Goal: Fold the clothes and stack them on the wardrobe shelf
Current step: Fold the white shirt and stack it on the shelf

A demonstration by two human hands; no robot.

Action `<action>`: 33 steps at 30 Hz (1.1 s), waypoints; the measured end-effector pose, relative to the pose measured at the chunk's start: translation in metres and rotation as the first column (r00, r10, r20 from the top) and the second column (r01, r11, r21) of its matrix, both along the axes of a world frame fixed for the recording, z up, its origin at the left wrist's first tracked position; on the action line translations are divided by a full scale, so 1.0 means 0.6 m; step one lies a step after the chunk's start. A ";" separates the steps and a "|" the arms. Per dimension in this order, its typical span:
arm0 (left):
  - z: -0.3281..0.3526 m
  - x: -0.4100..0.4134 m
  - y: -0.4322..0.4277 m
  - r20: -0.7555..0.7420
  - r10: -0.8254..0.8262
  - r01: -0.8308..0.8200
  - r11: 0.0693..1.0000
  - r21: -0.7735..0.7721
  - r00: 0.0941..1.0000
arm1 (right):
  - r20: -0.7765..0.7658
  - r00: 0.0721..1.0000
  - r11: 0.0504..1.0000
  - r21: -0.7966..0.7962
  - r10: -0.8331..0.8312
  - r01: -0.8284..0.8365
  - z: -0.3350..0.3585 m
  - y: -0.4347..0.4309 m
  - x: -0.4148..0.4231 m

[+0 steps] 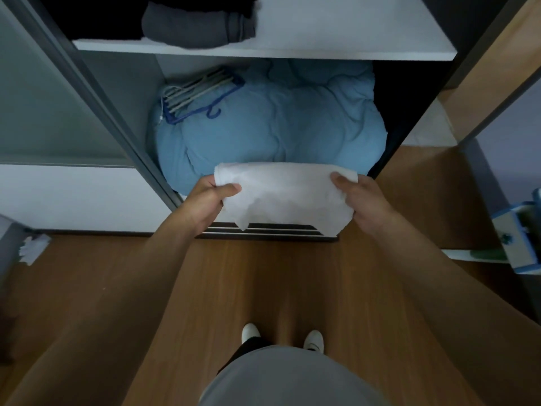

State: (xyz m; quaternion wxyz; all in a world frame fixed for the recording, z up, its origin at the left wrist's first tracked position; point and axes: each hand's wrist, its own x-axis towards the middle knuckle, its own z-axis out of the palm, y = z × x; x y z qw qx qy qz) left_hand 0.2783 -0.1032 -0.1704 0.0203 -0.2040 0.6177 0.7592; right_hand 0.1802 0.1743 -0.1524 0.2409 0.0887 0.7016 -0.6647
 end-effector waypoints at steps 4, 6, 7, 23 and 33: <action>0.022 -0.009 -0.020 -0.017 0.101 -0.102 0.992 -0.076 0.995 | -0.121 0.993 0.993 0.117 0.004 0.010 0.011 -0.027 -0.019; 0.030 -0.013 -0.032 0.017 0.178 -0.173 0.971 -0.167 0.984 | -0.159 0.987 0.986 0.165 0.002 0.025 0.017 -0.046 -0.023; 0.032 -0.014 -0.042 0.036 0.198 -0.187 0.962 -0.201 0.980 | -0.173 0.985 0.981 0.195 0.010 0.025 0.019 -0.054 -0.024; 0.100 -0.026 -0.154 0.327 -0.188 0.377 0.435 -0.818 0.926 | -0.389 0.604 0.534 0.842 0.696 -0.074 0.050 -0.196 -0.042; 0.234 -0.062 -0.250 0.021 -0.118 0.035 0.116 -0.993 0.993 | -0.647 0.674 0.882 0.470 0.357 -0.016 0.187 -0.258 -0.082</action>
